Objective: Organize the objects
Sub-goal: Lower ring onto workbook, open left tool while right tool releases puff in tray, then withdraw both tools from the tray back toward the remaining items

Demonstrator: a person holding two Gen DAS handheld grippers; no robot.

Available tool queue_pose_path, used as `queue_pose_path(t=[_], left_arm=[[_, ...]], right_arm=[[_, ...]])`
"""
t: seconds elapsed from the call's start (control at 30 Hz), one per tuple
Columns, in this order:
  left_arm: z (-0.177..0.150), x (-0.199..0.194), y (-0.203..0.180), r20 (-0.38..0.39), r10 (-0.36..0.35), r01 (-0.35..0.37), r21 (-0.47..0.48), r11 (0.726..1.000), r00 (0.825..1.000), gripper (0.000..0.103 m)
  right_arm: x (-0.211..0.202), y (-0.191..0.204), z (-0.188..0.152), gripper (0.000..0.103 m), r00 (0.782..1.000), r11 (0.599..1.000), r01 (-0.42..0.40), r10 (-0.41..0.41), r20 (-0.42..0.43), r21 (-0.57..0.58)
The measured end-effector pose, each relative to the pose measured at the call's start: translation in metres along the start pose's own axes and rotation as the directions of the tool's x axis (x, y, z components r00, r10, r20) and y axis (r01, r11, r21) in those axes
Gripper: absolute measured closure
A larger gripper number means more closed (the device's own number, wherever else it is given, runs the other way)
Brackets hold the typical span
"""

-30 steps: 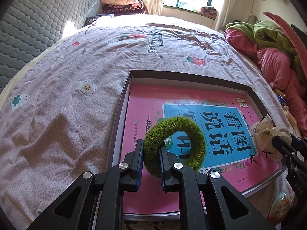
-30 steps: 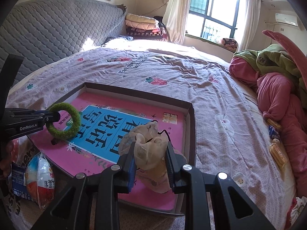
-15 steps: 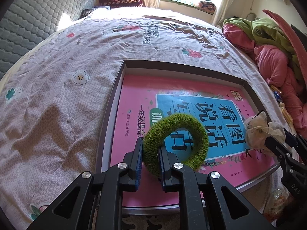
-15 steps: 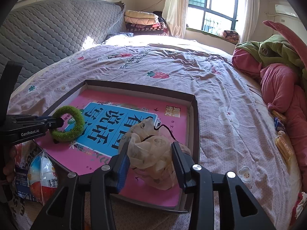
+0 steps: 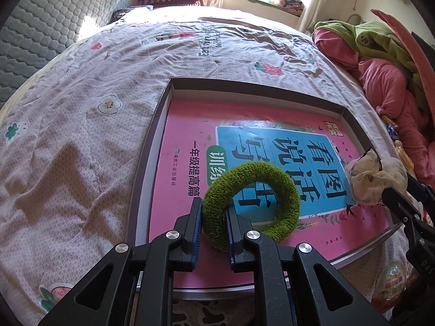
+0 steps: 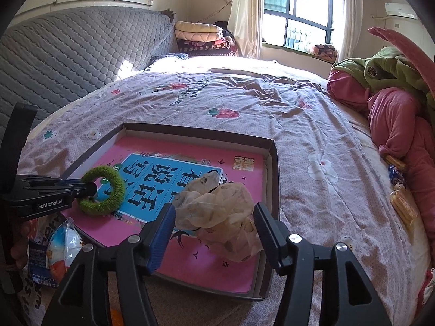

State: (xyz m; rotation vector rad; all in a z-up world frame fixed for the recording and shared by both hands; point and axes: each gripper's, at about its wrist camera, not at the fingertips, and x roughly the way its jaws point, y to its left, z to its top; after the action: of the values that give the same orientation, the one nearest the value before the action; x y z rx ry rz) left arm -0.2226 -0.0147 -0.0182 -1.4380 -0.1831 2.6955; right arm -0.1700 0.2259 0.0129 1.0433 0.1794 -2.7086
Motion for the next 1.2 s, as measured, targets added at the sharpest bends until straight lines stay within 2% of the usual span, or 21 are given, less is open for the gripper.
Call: queue_pose_path(t=[0.37,0.5,0.77,0.97,1.2], left_arm=[[0.001,-0.002,0.005,0.003,-0.003,0.003,-0.019,1.0,1.0,0.08],[0.001,-0.004,0.004,0.007,-0.003,0.003,-0.021,1.0,1.0,0.072],[0.004,-0.011,0.004,0.03,0.013,-0.013,-0.016,1.0,0.999,0.064],[0.004,-0.016,0.004,0.037,0.009,-0.008,-0.016,1.0,0.999,0.062],[0.002,-0.027,0.0,0.054,0.005,-0.005,-0.008,1.0,0.999,0.053]], right_arm=[[-0.007,-0.002,0.001,0.038,0.999,1.0,0.012,-0.012,0.031,0.008],[-0.009,-0.002,0.0,0.037,0.999,1.0,0.013,-0.013,0.041,0.004],[-0.019,-0.003,0.003,0.034,0.996,1.0,0.016,-0.017,0.092,0.006],[-0.02,-0.004,0.004,0.032,0.996,1.0,0.012,-0.013,0.09,0.008],[-0.021,-0.001,0.005,0.032,0.996,1.0,-0.004,0.004,0.093,0.009]])
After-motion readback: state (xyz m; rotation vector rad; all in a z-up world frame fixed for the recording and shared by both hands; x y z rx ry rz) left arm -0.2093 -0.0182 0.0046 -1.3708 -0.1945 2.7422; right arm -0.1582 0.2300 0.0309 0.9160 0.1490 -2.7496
